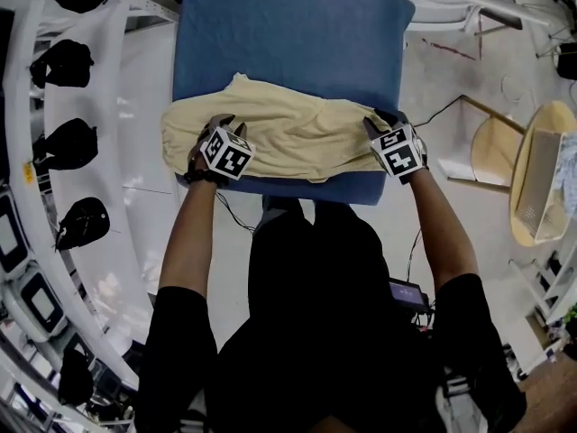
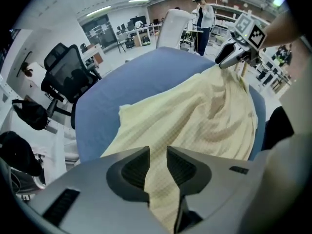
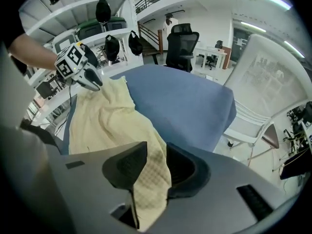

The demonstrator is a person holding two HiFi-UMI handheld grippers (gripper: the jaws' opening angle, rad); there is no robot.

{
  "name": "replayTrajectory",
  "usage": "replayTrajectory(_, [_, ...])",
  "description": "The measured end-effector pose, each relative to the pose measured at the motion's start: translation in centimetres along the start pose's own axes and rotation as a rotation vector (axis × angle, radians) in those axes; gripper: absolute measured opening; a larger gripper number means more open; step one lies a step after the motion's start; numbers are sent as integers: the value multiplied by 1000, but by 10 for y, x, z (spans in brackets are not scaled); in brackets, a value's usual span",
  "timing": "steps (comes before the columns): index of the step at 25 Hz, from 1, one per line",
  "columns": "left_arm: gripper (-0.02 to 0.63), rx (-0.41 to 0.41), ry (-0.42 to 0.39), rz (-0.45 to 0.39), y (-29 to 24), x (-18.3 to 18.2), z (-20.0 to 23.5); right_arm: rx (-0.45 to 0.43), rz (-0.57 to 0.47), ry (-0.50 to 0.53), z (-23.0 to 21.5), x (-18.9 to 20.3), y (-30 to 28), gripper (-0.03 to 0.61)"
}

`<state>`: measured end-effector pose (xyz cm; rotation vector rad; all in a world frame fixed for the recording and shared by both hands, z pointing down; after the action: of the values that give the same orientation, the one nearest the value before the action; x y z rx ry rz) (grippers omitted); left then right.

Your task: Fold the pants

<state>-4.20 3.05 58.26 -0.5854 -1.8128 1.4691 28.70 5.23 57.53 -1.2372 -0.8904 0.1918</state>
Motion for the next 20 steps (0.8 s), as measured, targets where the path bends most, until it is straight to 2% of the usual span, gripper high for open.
replayTrajectory(3, [123,25,-14,-6,-10,-12,0,-33,42,24,1,13,-7,149])
replayTrajectory(5, [123,34,-24,9,-19,-16,4,-54,66,4,3,17,-14,146])
replayTrajectory(8, [121,26,-50,54,-32,-14,9,-68,80,-24,0,18,-18,96])
replayTrajectory(10, [118,30,-52,75,-37,-16,11,-55,77,-3,-9,17,-14,36])
replayTrajectory(13, [118,55,-56,82,-38,-19,11,-30,91,22,-26,22,-8,35])
replayTrajectory(17, [118,65,-44,75,-39,-17,12,-26,72,-89,-34,31,-5,39])
replayTrajectory(20, [120,54,-44,63,-35,-19,9,-1,45,-93,-32,28,3,79])
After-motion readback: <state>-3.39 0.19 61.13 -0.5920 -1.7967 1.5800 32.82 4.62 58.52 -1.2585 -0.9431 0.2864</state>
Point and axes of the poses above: the fingertips, and each gripper's own axes: y backward along the fingers, z to its left, x out of its underside, the point moved 3 cm from there along y, backward along the fingers, and after that the axes turned 13 degrees about y, right-handed, at the moved point
